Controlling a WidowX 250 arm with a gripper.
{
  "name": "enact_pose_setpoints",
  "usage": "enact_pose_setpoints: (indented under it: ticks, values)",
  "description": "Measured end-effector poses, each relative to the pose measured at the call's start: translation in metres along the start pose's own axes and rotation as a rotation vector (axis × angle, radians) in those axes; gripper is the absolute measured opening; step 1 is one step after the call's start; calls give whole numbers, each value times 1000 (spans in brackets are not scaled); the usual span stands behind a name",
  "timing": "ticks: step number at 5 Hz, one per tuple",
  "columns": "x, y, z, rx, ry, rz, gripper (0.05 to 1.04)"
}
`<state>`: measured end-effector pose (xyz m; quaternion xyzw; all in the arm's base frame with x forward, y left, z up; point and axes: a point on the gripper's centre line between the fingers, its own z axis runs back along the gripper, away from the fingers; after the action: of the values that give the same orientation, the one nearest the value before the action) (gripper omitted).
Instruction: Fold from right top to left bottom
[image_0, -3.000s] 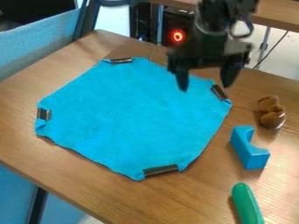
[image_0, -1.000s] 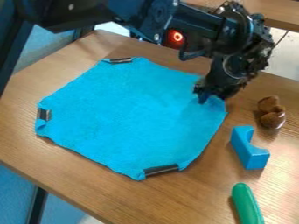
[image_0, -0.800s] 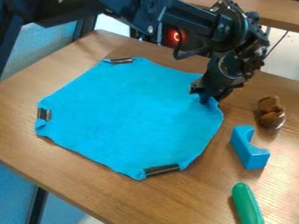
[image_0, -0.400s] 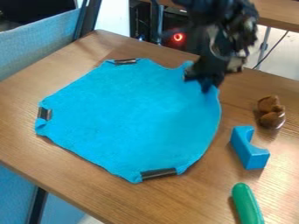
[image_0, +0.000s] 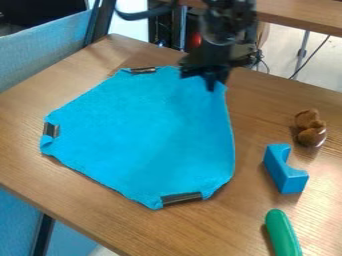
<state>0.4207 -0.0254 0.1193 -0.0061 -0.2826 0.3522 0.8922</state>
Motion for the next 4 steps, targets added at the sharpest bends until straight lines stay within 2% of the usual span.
enact_pose_setpoints:
  ticks: [2, 4]
  values:
    - [-5, 87, 4, 50, -1, -96, 68]
    - [-7, 134, 41, 3, -14, -188, 68]
